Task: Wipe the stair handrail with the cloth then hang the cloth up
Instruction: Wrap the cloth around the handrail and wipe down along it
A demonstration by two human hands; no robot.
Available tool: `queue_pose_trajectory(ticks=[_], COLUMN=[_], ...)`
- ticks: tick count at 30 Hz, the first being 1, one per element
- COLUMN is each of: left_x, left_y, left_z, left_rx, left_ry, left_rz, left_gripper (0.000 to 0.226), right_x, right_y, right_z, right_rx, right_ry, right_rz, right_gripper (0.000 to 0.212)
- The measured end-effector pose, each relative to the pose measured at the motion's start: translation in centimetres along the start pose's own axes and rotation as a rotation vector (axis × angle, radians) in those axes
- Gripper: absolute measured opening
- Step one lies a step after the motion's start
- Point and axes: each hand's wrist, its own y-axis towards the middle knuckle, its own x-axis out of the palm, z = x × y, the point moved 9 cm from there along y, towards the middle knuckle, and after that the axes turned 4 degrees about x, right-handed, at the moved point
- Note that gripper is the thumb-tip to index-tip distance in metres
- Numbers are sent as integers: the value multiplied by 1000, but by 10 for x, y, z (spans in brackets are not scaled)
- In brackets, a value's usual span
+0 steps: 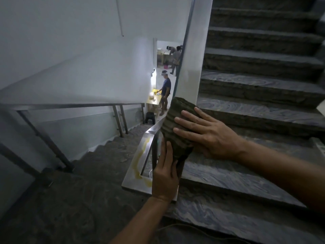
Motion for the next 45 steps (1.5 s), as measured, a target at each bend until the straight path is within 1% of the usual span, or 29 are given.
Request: queue_pose_trajectory(ticks=[3,6,9,12,15,17,19,20,22,23,25,29,32,36,39,42,45], left_x=[0,3,4,6,6,6,10,14,21,22,28,26,24,20,17,18,18], left_y=[-1,-1,0,3,6,7,11,16,22,22,20,8,12,9,8,11,12], left_z=[-2,-12,-20,-30,-35,-31,-37,-43,-56,-57,-56,-57,-54,-57,-54,-54,-57], left_rx=[65,93,148,201,222,259,240,187,96,88,132,154,253,349,419,450,448], left_ry=[-43,-63,-82,-90,-133,-210,-291,-329,-421,-462,-473,-476,-523,-581,-574,-540,-553], left_rz=[-53,-135,-188,-237,-242,-258,-276,-285,-288,-282,-263,-272,-311,-414,-460,-490,-536], left_gripper=[69,74,79,80,82,86,90,91,86,80,75,81,76,77,74,69,67], right_x=[1,4,7,8,14,14,10,8,15,19,24,20,17,21,22,25,33], right_y=[-7,-11,-13,-11,-10,-9,-5,-2,2,2,2,-2,-6,-10,-12,-16,-21], right_z=[-9,-13,-17,-18,-21,-21,-17,-15,-13,-12,-14,-24,-33,-45,-51,-58,-67], right_rx=[66,133,170,214,221,221,230,243,299,318,349,424,521,707,790,866,937], right_ry=[11,25,40,65,99,104,97,95,103,104,80,-54,-136,-282,-319,-348,-310], right_rz=[150,224,247,272,241,224,244,258,286,302,320,277,307,346,337,346,407], right_gripper=[45,40,38,36,36,36,35,35,37,38,40,42,44,49,52,53,51])
